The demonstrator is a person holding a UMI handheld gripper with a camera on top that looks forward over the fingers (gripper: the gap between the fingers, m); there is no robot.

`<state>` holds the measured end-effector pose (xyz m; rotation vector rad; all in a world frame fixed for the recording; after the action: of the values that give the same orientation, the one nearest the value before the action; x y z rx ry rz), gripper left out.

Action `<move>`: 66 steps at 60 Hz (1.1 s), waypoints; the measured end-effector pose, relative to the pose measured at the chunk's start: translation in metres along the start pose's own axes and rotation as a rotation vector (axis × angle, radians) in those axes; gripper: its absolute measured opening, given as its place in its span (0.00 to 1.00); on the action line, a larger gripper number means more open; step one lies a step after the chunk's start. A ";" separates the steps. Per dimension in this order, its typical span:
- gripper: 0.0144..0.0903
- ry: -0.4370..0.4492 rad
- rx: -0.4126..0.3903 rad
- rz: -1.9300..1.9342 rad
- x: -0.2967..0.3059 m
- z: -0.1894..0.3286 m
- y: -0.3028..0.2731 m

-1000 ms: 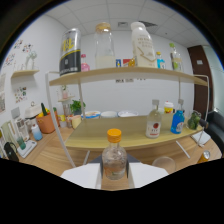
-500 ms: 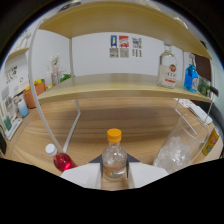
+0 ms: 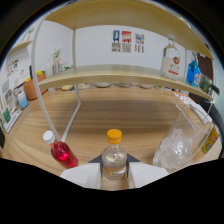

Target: Make me a cup of Vodka Sunrise.

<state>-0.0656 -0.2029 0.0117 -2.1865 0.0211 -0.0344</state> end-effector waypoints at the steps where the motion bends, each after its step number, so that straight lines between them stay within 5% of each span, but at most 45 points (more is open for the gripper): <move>1: 0.29 -0.001 -0.001 0.001 0.000 0.000 0.000; 5: 0.31 -0.009 -0.006 0.003 -0.001 -0.001 0.002; 12: 0.49 -0.034 -0.030 -0.005 -0.002 -0.005 0.008; 21: 0.94 -0.071 -0.007 -0.003 -0.004 -0.032 -0.008; 41: 0.95 -0.121 0.215 -0.013 0.032 -0.147 -0.086; 56: 0.95 -0.059 0.215 -0.001 0.111 -0.191 -0.088; 66: 0.94 -0.030 0.259 0.051 0.149 -0.214 -0.150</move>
<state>0.0763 -0.2947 0.2605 -1.9267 0.0530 0.0238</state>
